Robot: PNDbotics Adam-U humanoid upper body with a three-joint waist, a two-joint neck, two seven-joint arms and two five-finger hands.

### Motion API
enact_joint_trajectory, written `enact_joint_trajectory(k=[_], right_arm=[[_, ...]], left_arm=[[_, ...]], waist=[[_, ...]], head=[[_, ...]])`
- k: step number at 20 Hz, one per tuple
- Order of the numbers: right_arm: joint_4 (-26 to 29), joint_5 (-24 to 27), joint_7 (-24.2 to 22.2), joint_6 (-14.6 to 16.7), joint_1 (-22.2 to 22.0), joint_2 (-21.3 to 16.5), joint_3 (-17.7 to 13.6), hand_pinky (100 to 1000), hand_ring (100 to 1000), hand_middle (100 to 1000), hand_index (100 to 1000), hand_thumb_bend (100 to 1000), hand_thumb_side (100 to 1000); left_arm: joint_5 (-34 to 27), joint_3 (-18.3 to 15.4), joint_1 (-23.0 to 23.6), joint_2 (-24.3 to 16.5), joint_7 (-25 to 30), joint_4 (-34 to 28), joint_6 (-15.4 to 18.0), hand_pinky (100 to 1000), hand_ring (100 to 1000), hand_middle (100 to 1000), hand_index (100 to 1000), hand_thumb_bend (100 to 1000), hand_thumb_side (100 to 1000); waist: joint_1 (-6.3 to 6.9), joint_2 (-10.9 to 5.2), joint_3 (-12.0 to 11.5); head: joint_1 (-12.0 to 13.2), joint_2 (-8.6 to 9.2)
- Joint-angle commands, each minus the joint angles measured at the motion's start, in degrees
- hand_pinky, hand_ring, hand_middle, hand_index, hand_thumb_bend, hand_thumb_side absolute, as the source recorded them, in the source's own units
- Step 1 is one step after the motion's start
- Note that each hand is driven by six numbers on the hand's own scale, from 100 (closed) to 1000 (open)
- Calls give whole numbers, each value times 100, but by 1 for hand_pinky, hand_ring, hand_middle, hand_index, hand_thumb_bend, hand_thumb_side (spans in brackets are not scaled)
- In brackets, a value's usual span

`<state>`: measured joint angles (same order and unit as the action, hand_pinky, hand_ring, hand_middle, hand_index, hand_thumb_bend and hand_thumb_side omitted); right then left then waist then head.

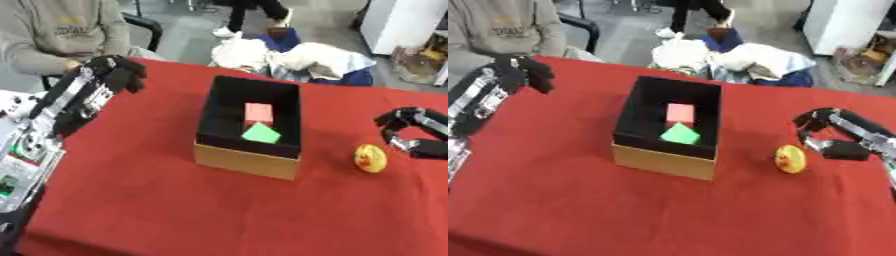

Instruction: Pick up objects on the table and place them in the box.

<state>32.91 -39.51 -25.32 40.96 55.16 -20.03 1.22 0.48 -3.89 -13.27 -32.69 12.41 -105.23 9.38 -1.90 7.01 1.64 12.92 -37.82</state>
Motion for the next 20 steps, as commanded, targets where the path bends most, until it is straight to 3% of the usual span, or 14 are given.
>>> enact_joint_trajectory(k=[1, 7, 15, 16, 18, 20], right_arm=[[-10, -599, -720, 1101, 146, -34, -43, 750, 742, 741, 833, 195, 667], [37, -1568, 84, 1101, 135, 15, 29, 748, 758, 763, 822, 328, 648], [-169, -3123, 1238, 1101, 58, 82, 44, 743, 765, 771, 814, 381, 606], [-210, -3279, 1391, 1101, 55, 86, 38, 725, 730, 740, 788, 413, 474], [-257, -3620, 1816, 1101, 39, 36, -63, 711, 695, 705, 764, 409, 361], [-332, -3929, 2247, 1101, 28, 13, -143, 691, 638, 640, 729, 371, 179]], left_arm=[[21, -108, -25, -61, 2, -73, -36, 644, 639, 649, 762, 319, 907], [67, -104, 10, -26, 6, -73, -42, 645, 640, 649, 761, 316, 913], [105, -86, 47, 15, 11, -71, -51, 645, 640, 650, 758, 310, 917], [107, -85, 50, 18, 9, -71, -53, 645, 640, 650, 757, 307, 923], [119, -78, 73, 30, 11, -65, -62, 645, 640, 650, 756, 305, 925], [126, -75, 84, 40, 7, -60, -71, 644, 639, 649, 755, 303, 927]], waist=[[15, -101, -7], [8, -103, -8], [14, -103, -9], [15, -103, -9], [14, -107, -10], [11, -110, -12]], head=[[-21, -26], [-18, -13], [-20, -6], [-19, -5], [-14, -2], [-11, -2]])
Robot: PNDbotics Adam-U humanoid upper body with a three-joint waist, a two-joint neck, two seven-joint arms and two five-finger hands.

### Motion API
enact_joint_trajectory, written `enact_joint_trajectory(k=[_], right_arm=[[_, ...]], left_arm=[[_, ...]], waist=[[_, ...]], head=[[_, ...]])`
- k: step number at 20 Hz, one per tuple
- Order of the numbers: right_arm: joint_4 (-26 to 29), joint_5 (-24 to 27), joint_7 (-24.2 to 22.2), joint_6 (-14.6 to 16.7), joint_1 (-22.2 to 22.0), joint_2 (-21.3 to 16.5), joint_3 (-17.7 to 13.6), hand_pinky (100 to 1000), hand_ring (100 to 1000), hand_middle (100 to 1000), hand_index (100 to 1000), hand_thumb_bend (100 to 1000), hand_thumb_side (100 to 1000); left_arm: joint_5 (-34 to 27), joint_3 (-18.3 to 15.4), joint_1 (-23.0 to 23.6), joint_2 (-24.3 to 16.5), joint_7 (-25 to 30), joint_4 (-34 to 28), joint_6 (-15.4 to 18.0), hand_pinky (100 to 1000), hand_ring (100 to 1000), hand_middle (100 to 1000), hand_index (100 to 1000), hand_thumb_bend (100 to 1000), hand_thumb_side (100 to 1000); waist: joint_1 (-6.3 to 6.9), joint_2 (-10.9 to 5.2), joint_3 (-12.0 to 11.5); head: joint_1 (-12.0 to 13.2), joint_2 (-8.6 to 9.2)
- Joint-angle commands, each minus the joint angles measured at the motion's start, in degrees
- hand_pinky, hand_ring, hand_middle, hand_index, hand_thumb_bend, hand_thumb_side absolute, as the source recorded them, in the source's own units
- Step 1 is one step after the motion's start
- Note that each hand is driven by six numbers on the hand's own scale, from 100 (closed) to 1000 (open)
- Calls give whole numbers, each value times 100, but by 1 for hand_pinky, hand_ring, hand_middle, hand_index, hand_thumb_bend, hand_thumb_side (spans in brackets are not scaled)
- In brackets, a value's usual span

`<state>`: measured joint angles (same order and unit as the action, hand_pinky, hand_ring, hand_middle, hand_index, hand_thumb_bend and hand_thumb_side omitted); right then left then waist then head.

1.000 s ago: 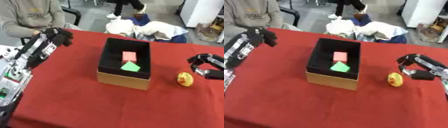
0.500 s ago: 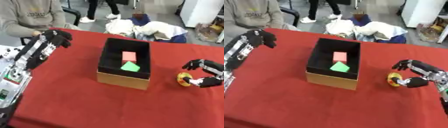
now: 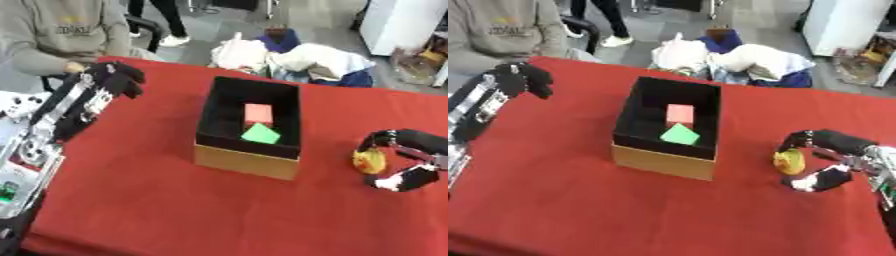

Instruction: Pick up objects on the table and place them in the box.

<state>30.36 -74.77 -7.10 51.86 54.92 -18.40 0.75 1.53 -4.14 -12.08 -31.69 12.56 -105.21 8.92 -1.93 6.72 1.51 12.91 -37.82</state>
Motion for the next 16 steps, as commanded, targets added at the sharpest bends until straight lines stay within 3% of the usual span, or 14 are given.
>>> enact_joint_trajectory(k=[1, 5, 9, 13, 16], right_arm=[[-120, -533, 641, 11, 50, -158, -130, 677, 602, 603, 696, 360, 174], [-281, -883, 1415, 11, 52, -185, -231, 654, 540, 533, 646, 282, 149], [-346, -1038, 1876, 11, 60, -191, -230, 648, 487, 471, 578, 201, 119], [-353, -932, 1970, 11, 65, -214, -201, 652, 477, 457, 545, 100, 102], [-404, -637, 1736, 11, 62, -248, -198, 654, 468, 449, 512, 100, 122]], left_arm=[[23, -46, -31, -55, -9, -60, -29, 644, 639, 650, 755, 303, 930], [37, -33, -13, -36, 0, -44, -47, 644, 638, 649, 754, 303, 933], [40, -22, -5, -31, 13, -43, -52, 644, 638, 650, 754, 306, 927], [42, -12, -5, -26, 37, -38, -57, 644, 638, 650, 754, 306, 935], [39, -17, -2, -24, 41, -31, -66, 644, 639, 650, 754, 307, 936]], waist=[[12, -82, 0], [2, -85, -2], [-7, -86, 1], [-24, -86, 14], [-35, -90, 22]], head=[[-10, -2], [-10, -1], [-12, 4], [-8, 17], [0, 30]])
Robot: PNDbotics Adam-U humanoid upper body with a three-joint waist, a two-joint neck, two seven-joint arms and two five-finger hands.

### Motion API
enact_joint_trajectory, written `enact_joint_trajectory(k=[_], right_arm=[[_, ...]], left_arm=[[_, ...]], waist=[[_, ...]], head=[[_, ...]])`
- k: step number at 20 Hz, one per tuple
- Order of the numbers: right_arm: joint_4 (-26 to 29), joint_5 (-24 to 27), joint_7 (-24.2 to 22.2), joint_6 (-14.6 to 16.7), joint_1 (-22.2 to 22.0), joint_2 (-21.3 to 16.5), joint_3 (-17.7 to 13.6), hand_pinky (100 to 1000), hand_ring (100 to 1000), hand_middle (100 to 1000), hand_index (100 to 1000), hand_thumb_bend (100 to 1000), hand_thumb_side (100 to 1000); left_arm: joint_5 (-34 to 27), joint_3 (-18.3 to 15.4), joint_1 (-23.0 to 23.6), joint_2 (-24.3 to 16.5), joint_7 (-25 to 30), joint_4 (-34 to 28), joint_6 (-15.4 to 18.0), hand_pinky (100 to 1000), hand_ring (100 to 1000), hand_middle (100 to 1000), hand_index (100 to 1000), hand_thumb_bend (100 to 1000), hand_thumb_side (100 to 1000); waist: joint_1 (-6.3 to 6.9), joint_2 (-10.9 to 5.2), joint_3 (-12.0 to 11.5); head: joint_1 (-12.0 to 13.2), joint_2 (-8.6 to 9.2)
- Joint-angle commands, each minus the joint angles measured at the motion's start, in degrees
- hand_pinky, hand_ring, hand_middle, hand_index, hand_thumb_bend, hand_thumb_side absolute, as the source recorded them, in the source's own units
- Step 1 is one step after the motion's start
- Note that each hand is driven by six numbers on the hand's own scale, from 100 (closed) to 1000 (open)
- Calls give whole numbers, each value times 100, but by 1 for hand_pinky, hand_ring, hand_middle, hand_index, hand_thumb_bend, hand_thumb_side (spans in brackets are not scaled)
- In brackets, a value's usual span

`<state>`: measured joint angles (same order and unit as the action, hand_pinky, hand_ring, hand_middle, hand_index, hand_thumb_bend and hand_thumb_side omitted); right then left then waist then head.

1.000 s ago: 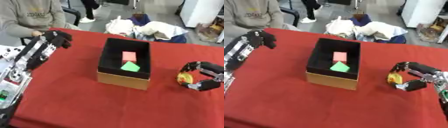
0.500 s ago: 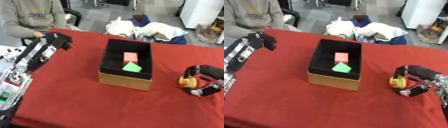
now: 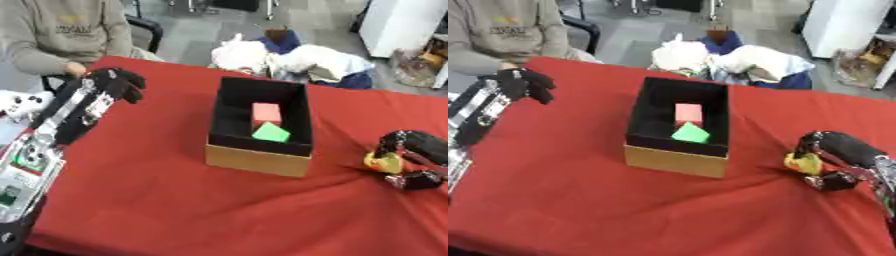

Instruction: Pick up objects on the table and place them in the box.

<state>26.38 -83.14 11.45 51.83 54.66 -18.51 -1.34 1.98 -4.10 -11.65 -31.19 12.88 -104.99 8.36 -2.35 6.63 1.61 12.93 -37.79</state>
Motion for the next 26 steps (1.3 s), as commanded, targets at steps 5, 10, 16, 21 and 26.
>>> enact_joint_trajectory(k=[5, 10, 16, 21, 26], right_arm=[[28, 1144, -939, 14, 95, -314, -48, 657, 446, 424, 421, 100, 165], [324, 2463, -1938, 14, 92, -436, -120, 668, 448, 428, 300, 100, 142], [598, 3905, -3158, 14, 91, -599, -222, 681, 460, 444, 210, 100, 309], [661, 4535, -3797, 14, 72, -669, -309, 684, 466, 450, 219, 100, 729], [667, 4795, -4099, 14, 76, -690, -330, 687, 468, 451, 217, 100, 597]], left_arm=[[-10, -18, -35, -76, 25, -43, -15, 644, 639, 651, 754, 308, 938], [-4, -21, -29, -76, 41, -37, -20, 645, 640, 652, 755, 310, 939], [-4, -24, -24, -85, 45, -37, -22, 645, 640, 653, 754, 308, 936], [-30, -24, -18, -94, 67, -52, -3, 653, 644, 656, 757, 303, 932], [-52, -31, -4, -100, 80, -66, 10, 658, 646, 658, 758, 300, 928]], waist=[[-4, -93, 24], [-17, -100, 34], [-33, -107, 40], [-32, -111, 43], [-27, -117, 44]], head=[[10, 35], [27, 50], [31, 62], [36, 73], [44, 74]])
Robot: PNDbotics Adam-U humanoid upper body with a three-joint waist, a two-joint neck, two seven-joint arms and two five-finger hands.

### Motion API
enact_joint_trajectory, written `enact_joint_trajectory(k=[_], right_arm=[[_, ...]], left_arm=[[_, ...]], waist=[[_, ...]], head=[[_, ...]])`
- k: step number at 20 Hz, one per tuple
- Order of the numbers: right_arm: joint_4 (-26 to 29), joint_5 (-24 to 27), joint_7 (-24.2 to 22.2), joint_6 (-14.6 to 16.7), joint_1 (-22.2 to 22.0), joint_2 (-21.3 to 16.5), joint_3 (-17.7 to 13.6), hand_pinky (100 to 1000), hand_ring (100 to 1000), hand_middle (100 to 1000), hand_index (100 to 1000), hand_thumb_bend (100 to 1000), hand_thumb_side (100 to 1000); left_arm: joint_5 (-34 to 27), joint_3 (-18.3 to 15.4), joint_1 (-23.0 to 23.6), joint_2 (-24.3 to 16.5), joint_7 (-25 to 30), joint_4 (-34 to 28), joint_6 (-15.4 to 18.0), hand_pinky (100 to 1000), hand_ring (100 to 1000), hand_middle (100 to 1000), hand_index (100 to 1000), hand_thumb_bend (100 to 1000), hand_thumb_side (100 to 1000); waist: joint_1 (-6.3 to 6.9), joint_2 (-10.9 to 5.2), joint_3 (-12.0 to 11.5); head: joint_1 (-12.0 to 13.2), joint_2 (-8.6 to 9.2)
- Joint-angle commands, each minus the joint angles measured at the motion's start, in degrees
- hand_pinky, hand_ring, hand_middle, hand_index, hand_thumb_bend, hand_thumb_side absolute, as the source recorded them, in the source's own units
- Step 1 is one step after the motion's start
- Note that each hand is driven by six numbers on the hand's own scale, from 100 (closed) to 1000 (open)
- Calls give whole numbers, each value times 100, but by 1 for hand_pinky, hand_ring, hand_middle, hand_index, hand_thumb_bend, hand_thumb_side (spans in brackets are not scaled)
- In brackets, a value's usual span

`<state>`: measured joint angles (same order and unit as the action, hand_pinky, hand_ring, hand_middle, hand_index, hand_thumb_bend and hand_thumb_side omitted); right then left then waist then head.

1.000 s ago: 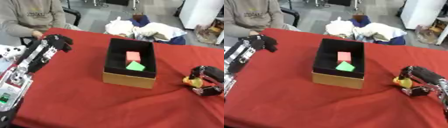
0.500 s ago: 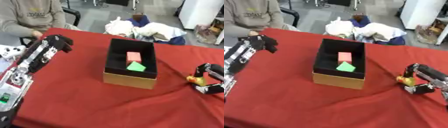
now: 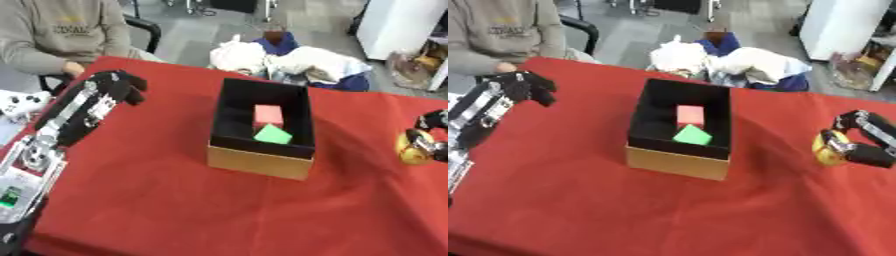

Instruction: Pick up objects on the table and place them in the box.

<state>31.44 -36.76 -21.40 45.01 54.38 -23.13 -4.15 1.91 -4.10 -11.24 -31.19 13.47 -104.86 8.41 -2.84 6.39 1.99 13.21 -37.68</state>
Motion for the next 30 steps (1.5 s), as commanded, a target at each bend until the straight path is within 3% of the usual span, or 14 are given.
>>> enact_joint_trajectory(k=[1, 2, 4, 10, 16, 23, 30], right_arm=[[181, 192, -847, 695, 120, -224, -56, 687, 468, 451, 216, 100, 562], [201, 220, -879, 695, 156, -211, -61, 686, 466, 448, 207, 100, 425], [230, 245, -946, 695, 261, -170, -63, 685, 466, 447, 200, 100, 321], [267, 174, -1057, 695, 663, 31, -70, 683, 467, 448, 195, 100, 173], [302, 8, -1062, 695, 1089, 343, -84, 682, 469, 450, 195, 100, 100], [260, -474, -1011, 695, 1461, 850, -114, 682, 476, 456, 198, 100, 100], [197, -1116, -856, 668, 1515, 1348, -171, 685, 484, 464, 215, 100, 130]], left_arm=[[-50, -30, -41, -101, 25, -83, 8, 658, 646, 658, 758, 300, 929], [-54, -29, -37, -99, 28, -86, 9, 658, 646, 658, 758, 300, 928], [-64, -23, -35, -91, 36, -86, 5, 658, 646, 658, 758, 300, 928], [-86, -9, -25, -84, 57, -91, 1, 660, 646, 659, 755, 301, 924], [-150, 20, -94, -62, 94, -129, -5, 662, 647, 659, 753, 303, 904], [-352, -41, -336, 8, 49, -303, -48, 663, 647, 659, 752, 307, 858], [-488, -72, -489, 77, 20, -473, -101, 665, 648, 660, 750, 312, 841]], waist=[[23, -96, 7], [23, -101, 7], [19, -114, 4], [2, -151, -42], [-36, -175, -173], [-64, -134, -504], [-72, -77, -839]], head=[[21, 66], [18, 66], [5, 68], [-56, 83], [-117, 101], [-304, 175], [-461, 242]])
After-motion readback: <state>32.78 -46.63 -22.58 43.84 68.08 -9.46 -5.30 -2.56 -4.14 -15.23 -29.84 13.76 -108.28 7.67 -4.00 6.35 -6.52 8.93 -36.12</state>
